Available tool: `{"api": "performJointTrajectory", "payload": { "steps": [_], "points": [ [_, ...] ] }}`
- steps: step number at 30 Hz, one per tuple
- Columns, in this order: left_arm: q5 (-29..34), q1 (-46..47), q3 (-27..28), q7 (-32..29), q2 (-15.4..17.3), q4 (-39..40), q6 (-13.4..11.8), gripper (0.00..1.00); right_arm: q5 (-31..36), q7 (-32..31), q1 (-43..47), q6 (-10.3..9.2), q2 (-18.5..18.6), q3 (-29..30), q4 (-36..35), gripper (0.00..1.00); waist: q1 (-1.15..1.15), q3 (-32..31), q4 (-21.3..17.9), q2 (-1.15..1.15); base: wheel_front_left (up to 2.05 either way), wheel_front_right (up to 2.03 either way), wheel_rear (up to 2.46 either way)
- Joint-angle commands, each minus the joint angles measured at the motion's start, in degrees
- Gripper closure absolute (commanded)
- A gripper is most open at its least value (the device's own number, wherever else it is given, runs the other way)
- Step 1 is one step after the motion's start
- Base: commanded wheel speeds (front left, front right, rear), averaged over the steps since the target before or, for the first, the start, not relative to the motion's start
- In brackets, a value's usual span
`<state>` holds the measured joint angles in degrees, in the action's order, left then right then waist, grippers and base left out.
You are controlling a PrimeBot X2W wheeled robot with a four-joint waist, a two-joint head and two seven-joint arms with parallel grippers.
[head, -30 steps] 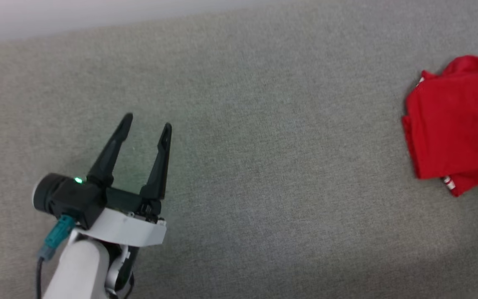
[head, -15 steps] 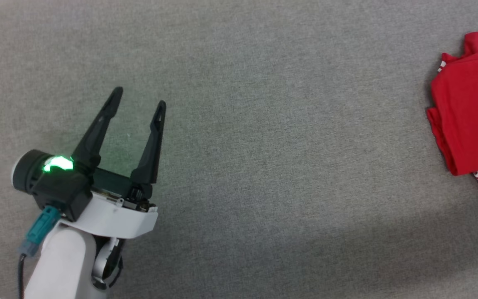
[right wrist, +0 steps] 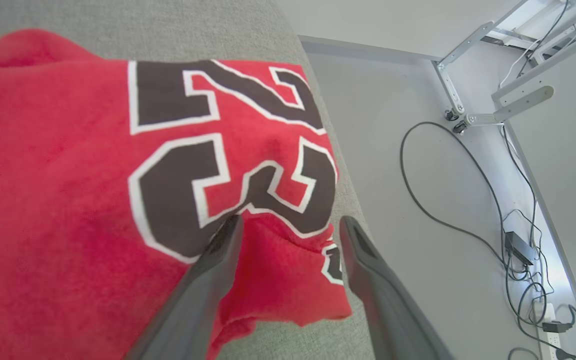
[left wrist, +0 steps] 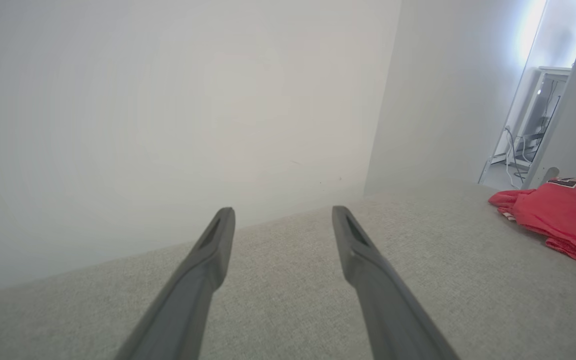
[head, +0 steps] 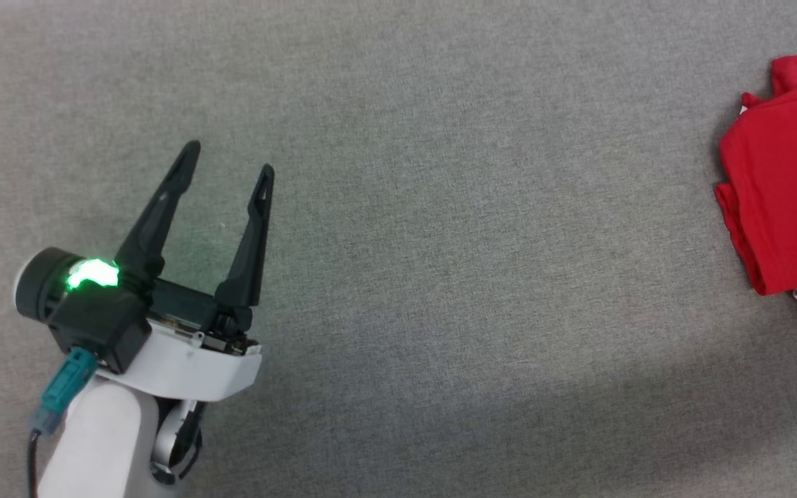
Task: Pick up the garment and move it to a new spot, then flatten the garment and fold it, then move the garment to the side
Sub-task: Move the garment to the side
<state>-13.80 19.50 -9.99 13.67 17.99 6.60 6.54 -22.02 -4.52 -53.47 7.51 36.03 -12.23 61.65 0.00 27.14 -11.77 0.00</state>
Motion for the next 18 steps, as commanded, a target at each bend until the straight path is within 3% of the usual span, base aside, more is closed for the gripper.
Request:
{"api": "performJointTrajectory", "payload": {
  "steps": [1, 8, 18],
  "points": [
    [-0.3, -0.7, -0.2, 0.5, -0.3, -0.4, -0.2, 0.00, -0.9, 0.8, -0.4, -0.05, 0.7, -0.8, 0.9, 0.00, 0.00, -1.1, 0.5, 0.00, 0.00, 0.00, 0.00],
    [-1.4, -2.4, 0.1, 1.2, -1.8, -2.6, -0.6, 0.00, -2.8, 3.4, 0.9, -0.05, 1.2, -3.8, 0.7, 0.00, 0.00, -5.8, 2.3, 0.00, 0.00, 0.00, 0.00],
    [-2.4, -7.9, 3.1, 1.5, -3.1, -6.2, -1.4, 0.00, -9.6, 5.7, 6.6, -0.05, -1.2, -10.7, -7.7, 0.00, 0.00, -14.2, 5.2, 0.00, 0.00, 0.00, 0.00]
  ]
}}
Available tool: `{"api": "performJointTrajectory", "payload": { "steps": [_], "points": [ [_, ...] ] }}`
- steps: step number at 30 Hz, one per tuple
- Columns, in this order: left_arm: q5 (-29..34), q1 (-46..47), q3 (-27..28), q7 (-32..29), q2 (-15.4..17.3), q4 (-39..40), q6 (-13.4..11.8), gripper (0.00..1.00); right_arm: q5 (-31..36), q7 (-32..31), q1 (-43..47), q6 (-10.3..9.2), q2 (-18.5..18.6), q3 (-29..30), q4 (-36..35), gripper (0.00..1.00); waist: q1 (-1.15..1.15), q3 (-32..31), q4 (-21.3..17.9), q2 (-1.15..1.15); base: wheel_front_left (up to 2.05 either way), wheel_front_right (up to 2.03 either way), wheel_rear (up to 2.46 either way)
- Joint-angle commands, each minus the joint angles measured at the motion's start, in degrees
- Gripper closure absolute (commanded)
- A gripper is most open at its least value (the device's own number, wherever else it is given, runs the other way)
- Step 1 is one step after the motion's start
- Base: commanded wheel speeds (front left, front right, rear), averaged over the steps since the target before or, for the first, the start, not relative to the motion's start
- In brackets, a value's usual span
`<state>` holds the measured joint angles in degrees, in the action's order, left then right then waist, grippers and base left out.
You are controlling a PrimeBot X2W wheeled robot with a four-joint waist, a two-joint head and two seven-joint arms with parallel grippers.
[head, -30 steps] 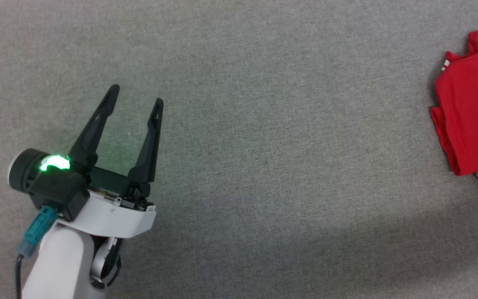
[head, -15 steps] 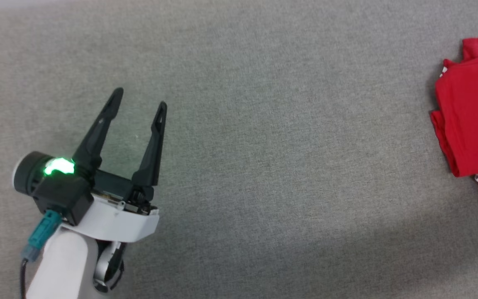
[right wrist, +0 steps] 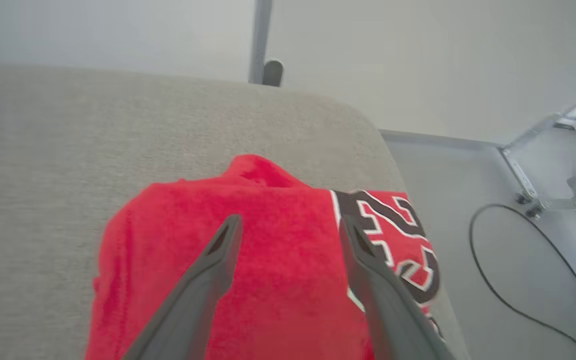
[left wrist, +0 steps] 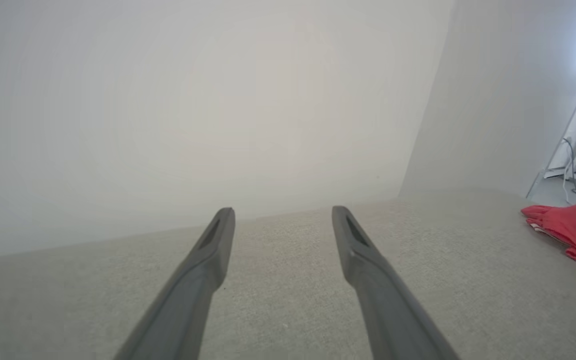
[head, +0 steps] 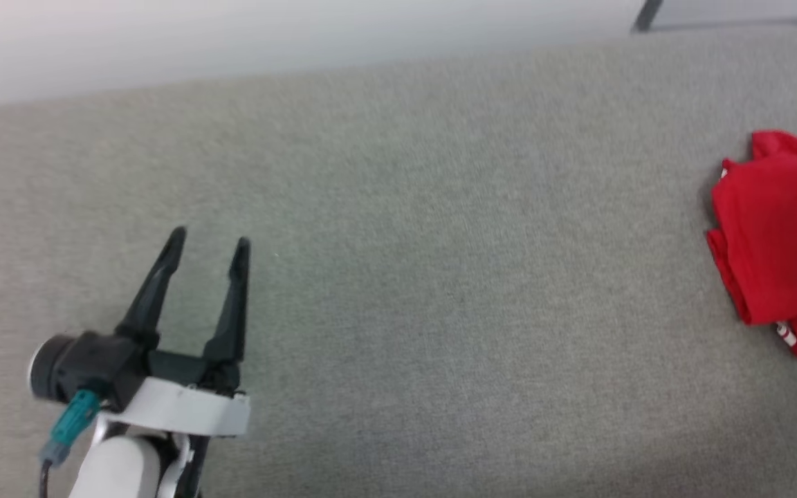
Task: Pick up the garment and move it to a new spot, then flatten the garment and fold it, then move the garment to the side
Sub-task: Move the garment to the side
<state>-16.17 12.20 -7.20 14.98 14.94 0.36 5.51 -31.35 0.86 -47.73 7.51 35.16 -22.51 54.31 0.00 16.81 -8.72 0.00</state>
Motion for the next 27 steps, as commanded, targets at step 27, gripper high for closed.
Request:
{"api": "performJointTrajectory", "payload": {
  "steps": [27],
  "points": [
    [2.2, -14.3, 6.4, 0.1, -2.6, -7.2, 1.1, 0.00, -4.2, 13.4, 27.2, -0.05, -8.3, 5.0, -22.5, 0.00, 0.00, -18.5, 8.7, 0.00, 0.00, 0.00, 0.00]
  ]
}}
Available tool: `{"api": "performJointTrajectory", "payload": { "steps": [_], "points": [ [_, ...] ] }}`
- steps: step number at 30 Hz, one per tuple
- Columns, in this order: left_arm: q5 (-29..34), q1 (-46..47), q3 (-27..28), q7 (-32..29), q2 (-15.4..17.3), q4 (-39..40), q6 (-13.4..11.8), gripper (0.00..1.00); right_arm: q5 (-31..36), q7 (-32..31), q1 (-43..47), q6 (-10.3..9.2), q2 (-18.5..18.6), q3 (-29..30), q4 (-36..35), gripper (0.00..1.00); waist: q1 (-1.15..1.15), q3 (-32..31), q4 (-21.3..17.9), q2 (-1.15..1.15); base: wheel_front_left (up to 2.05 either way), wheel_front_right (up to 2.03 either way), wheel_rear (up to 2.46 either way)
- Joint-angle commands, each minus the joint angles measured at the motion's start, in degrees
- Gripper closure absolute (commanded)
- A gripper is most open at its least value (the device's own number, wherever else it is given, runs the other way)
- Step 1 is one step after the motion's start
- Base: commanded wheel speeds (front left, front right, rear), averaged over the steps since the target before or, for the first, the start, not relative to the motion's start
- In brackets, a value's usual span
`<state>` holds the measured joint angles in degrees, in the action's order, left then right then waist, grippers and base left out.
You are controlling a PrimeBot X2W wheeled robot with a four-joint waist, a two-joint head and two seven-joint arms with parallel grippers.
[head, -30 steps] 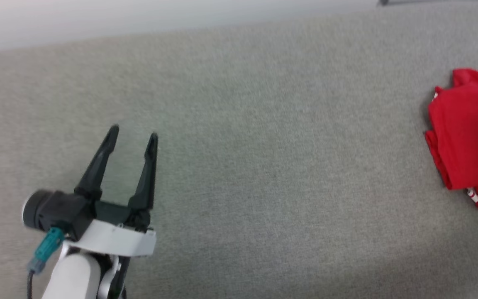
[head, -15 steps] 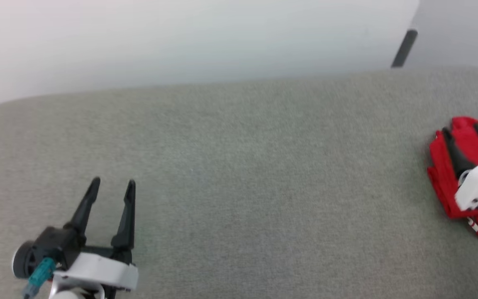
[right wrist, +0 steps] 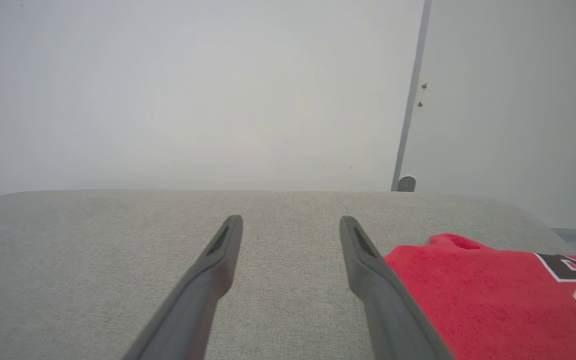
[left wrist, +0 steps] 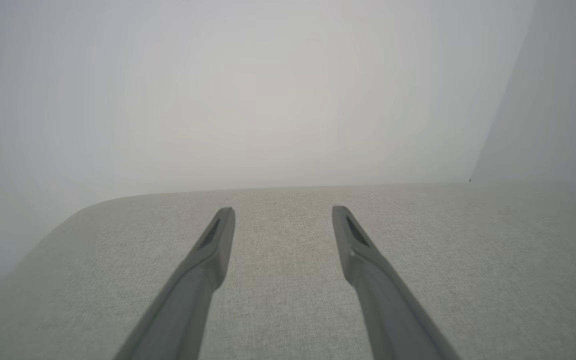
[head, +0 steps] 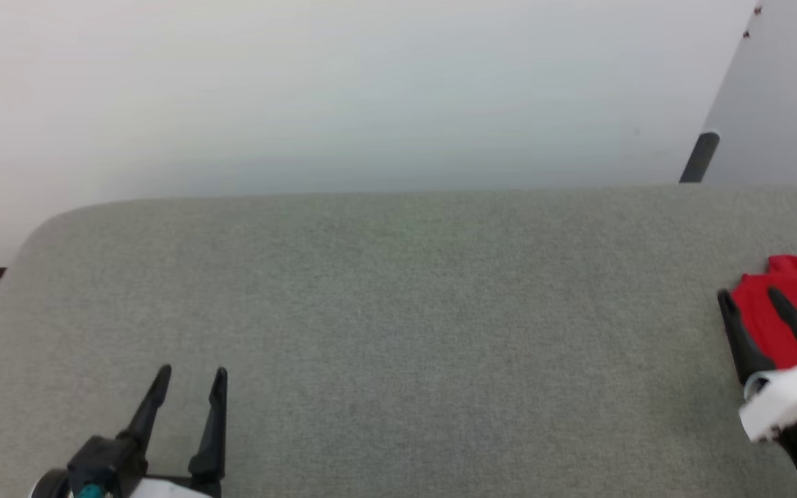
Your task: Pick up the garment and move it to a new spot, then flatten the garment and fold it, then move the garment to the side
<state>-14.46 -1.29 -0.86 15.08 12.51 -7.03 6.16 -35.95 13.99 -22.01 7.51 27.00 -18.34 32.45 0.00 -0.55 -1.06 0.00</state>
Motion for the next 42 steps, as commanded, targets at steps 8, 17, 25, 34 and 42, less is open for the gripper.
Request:
{"api": "performJointTrajectory", "payload": {
  "steps": [8, 17, 25, 34, 42],
  "points": [
    [1.1, -4.5, 1.0, 0.0, -1.1, 2.2, 0.5, 0.00, 4.3, 0.2, 13.7, -0.05, -3.0, 10.4, -11.3, 0.00, 0.00, -2.5, 2.0, 0.00, 0.00, 0.00, 0.00],
    [0.6, -7.4, 1.9, 0.1, -1.9, 3.8, -0.1, 0.00, 9.7, -5.1, 24.4, -0.05, -8.7, 19.1, -24.0, 0.00, 0.00, -3.2, 1.7, 0.00, 0.00, 0.00, 0.00],
    [0.0, -9.3, 1.8, 0.0, -1.9, 5.3, -0.2, 0.00, 12.2, -9.3, 28.5, -0.05, -12.4, 23.4, -31.5, 0.00, 0.00, -3.4, 1.3, 0.00, 0.00, 0.00, 0.00],
    [-0.3, -9.1, 1.0, -0.2, -2.1, 5.8, -0.5, 0.00, 13.0, -11.2, 29.9, -0.05, -14.3, 23.2, -35.5, 0.00, 0.00, -3.1, 1.6, 0.00, 0.00, 0.00, 0.00],
    [-0.8, -8.8, 0.7, -0.2, -1.8, 6.0, -0.6, 0.00, 13.1, -11.3, 30.2, -0.05, -14.6, 22.5, -36.4, 0.00, 0.00, -2.6, 1.5, 0.00, 0.00, 0.00, 0.00]
  ]
}}
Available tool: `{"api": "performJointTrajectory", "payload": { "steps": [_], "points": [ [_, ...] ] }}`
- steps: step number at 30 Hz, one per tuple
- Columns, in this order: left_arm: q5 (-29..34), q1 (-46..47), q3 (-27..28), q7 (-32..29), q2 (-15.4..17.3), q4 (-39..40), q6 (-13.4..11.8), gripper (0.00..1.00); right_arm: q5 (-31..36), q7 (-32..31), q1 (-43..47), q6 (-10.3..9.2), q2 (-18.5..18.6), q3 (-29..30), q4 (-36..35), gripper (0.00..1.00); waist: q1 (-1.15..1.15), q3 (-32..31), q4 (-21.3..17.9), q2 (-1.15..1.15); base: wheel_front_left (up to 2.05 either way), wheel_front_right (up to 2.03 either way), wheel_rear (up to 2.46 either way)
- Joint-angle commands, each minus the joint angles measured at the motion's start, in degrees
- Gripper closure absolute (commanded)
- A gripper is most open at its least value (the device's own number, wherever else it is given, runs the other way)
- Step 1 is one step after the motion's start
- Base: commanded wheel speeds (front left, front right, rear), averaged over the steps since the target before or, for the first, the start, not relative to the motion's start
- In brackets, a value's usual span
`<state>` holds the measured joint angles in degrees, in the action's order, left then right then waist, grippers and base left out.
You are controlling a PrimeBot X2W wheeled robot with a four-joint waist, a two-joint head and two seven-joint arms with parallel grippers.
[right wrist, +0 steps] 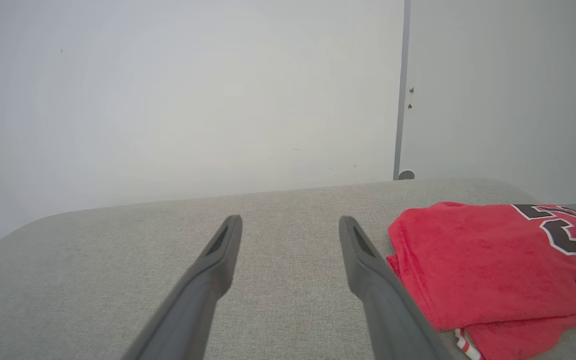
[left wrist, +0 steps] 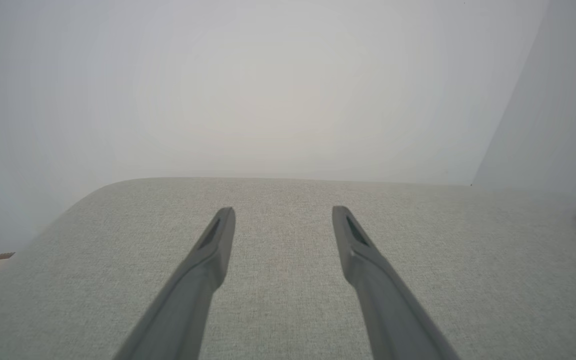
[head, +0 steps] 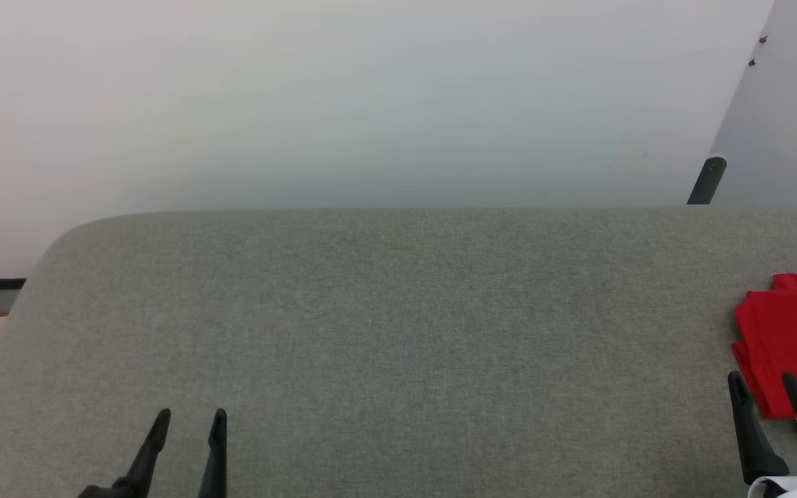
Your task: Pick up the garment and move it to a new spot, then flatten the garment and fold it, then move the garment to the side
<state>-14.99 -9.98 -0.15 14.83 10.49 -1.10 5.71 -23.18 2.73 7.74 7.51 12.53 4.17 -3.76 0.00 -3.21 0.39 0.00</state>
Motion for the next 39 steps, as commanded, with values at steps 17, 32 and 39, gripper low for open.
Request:
{"api": "performJointTrajectory", "payload": {
  "steps": [17, 32, 39],
  "points": [
    [-0.8, 0.1, -0.1, 0.0, 0.4, -0.1, -0.3, 1.00, 0.0, -0.2, 0.0, 0.00, -0.6, -0.4, -0.3, 1.00, 0.00, 0.4, -0.3, 0.00, 0.00, 0.00, 0.00],
    [-11.5, 1.8, 0.5, -3.2, -1.5, -3.8, 0.0, 1.00, -9.6, -1.5, -1.6, 0.00, -2.6, -0.3, 4.1, 1.00, 0.00, 0.6, -0.3, 0.00, 0.00, 0.00, 0.00],
    [-18.1, 3.3, 1.1, -5.0, -2.1, -4.6, 0.2, 1.00, -15.6, -2.3, -2.9, -0.01, -3.3, 0.0, 5.4, 1.00, 0.00, 0.8, -0.3, 0.00, 0.00, 0.00, 0.00]
  ]
}}
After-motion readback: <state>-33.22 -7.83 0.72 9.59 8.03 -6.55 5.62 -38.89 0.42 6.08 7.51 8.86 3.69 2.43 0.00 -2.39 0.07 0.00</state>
